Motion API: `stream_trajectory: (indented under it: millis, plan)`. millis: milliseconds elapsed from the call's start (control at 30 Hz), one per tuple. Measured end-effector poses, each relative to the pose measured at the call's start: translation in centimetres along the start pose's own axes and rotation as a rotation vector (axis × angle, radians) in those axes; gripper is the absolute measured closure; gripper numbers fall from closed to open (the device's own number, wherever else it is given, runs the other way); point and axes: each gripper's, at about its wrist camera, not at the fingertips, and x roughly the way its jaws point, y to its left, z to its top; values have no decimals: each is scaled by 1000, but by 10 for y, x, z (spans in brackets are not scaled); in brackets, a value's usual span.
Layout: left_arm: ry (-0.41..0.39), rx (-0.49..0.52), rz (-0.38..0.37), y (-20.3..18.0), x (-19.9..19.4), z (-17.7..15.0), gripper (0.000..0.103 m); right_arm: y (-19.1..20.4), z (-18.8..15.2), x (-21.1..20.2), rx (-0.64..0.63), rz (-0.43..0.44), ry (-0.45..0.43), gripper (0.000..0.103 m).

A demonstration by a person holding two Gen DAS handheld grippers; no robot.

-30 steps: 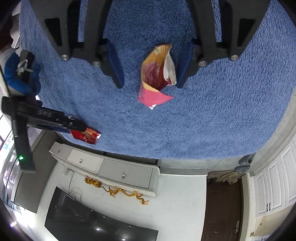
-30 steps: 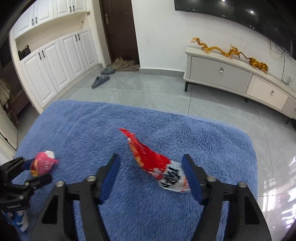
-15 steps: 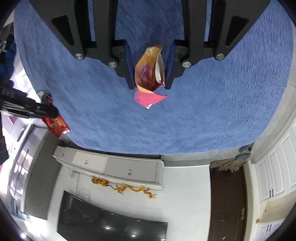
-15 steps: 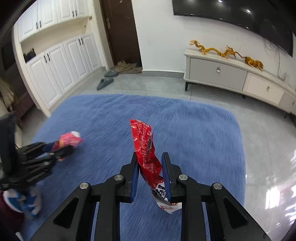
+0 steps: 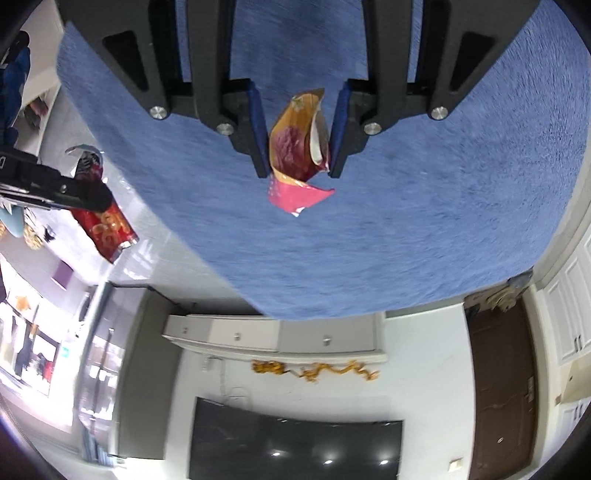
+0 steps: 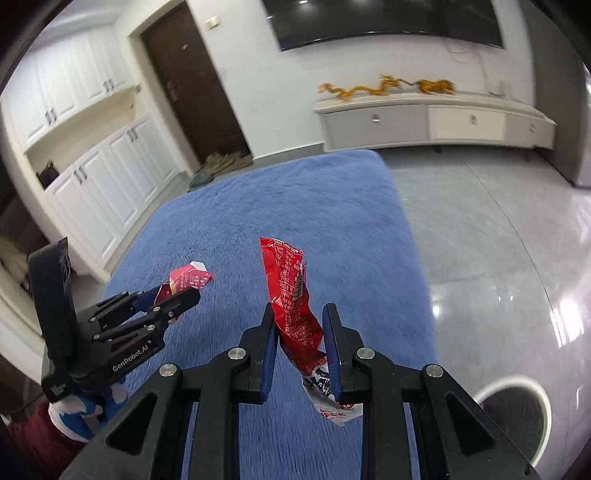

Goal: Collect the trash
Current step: 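Carry both wrappers over the bin and open both tools to drop them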

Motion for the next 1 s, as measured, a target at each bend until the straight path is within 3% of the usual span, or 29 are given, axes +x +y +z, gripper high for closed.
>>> stream_trajectory:
  millis: [267, 533, 1000]
  plan:
    - [-3, 85, -94, -67, -16, -1, 73, -38, -41, -61, 132, -24, -76, 80]
    - [37, 166, -188, -137, -4, 7, 74, -106, -86, -107, 277, -135, -149, 79]
    - [225, 392, -350, -307, 78, 2, 71, -254, -161, -94, 629, -253, -127, 76]
